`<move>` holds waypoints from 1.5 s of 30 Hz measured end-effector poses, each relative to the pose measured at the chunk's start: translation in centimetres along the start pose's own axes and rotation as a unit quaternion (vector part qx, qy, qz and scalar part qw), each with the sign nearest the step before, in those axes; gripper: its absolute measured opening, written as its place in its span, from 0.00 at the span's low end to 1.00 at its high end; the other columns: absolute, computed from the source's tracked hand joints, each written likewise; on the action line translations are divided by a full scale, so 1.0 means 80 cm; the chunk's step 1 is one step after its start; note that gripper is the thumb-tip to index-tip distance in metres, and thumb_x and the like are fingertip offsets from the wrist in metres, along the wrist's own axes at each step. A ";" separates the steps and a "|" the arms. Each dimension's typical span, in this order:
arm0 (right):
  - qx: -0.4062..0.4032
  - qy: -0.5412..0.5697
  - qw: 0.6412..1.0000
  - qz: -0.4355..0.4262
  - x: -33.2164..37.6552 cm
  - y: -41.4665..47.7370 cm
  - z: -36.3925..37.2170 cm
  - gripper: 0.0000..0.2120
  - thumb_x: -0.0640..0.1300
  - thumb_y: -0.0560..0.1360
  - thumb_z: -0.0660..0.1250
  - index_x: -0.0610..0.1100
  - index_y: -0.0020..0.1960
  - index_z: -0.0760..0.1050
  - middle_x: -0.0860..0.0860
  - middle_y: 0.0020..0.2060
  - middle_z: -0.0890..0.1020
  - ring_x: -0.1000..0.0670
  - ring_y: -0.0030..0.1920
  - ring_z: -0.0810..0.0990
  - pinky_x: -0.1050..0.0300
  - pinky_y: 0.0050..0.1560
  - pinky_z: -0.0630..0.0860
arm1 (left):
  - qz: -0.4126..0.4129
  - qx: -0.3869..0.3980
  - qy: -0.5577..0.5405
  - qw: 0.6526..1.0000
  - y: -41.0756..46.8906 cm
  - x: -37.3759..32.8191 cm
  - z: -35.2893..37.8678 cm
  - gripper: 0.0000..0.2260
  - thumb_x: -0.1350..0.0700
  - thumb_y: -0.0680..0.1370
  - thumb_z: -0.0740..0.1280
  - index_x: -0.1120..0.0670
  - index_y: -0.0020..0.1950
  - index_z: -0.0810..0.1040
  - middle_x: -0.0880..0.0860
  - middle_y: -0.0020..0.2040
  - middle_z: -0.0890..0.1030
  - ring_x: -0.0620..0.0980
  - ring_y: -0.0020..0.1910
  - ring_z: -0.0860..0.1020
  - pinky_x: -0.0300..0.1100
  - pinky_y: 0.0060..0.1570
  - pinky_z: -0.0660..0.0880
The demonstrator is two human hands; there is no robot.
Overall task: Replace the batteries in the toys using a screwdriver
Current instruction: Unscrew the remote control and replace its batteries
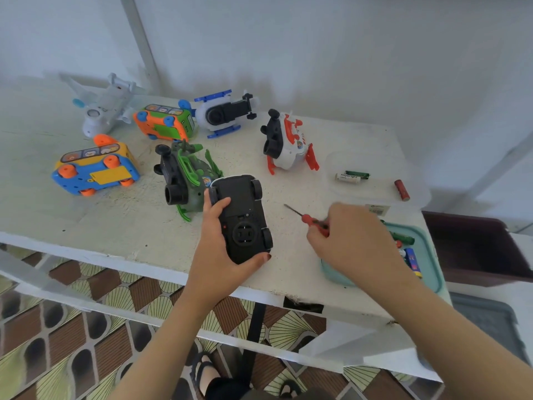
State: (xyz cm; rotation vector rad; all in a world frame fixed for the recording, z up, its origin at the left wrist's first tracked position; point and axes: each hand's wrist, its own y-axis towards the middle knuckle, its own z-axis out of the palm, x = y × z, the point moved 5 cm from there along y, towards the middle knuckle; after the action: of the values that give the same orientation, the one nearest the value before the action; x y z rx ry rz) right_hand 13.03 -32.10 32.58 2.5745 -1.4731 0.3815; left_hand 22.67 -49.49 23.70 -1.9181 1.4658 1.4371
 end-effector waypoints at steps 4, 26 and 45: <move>-0.125 0.195 0.969 -0.082 0.005 0.003 -0.034 0.05 0.47 0.77 0.64 0.46 0.48 0.70 0.51 0.39 0.81 0.53 0.39 0.81 0.55 0.40 0.79 | -0.008 0.003 0.011 1.000 -0.001 -0.005 0.003 0.45 0.54 0.65 0.81 0.41 0.71 0.55 0.43 0.80 0.43 0.25 0.66 0.61 0.19 0.59 0.63; -0.180 0.310 0.879 -0.314 0.059 0.005 -0.041 0.13 0.34 0.78 0.60 0.39 0.63 0.71 0.52 0.46 0.77 0.55 0.48 0.81 0.62 0.52 0.78 | -0.027 0.009 -0.026 0.999 0.001 -0.005 0.009 0.45 0.47 0.63 0.80 0.42 0.73 0.58 0.49 0.79 0.53 0.43 0.70 0.68 0.48 0.64 0.74; -0.182 0.262 0.887 -0.333 0.062 0.007 -0.033 0.14 0.35 0.79 0.61 0.40 0.63 0.71 0.52 0.46 0.78 0.54 0.47 0.81 0.54 0.49 0.79 | -0.024 0.008 -0.022 0.999 0.001 -0.002 0.009 0.45 0.46 0.63 0.80 0.42 0.73 0.58 0.52 0.78 0.56 0.46 0.70 0.70 0.51 0.62 0.76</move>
State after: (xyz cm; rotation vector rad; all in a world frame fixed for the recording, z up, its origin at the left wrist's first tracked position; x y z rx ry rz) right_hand 14.61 -35.80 36.59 2.2274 -0.3882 0.5656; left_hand 22.24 -48.88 23.54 -1.8869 1.3968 1.4328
